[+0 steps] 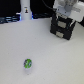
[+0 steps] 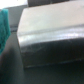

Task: Open the kcup holder, insert the kcup into the holder, and close the kcup holder

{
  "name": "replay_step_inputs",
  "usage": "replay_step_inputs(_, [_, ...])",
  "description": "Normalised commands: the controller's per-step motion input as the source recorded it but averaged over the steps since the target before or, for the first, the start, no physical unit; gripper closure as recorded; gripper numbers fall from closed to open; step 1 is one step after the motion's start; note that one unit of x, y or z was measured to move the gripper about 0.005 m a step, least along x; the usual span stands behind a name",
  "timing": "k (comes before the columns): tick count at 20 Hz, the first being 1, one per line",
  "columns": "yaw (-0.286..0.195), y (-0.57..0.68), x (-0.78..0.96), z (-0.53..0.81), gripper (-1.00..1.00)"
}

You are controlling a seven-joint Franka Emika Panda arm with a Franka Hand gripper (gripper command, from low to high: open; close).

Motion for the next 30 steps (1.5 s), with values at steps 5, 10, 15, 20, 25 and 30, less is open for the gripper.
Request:
replay_step_inputs(5, [0.000,0.03,-0.25,-0.03,-1.00])
replay_step_inputs(10, [0.000,-0.01,-0.38,-0.13,-1.00])
replay_step_inputs(15, [-0.005,-0.01,0.00,0.00,1.00])
replay_step_inputs(20, [-0.004,0.00,0.00,0.00,1.00])
replay_step_inputs(25, [0.001,-0.05,0.09,0.07,1.00])
replay_step_inputs(30, [0.006,-0.22,0.50,0.24,1.00])
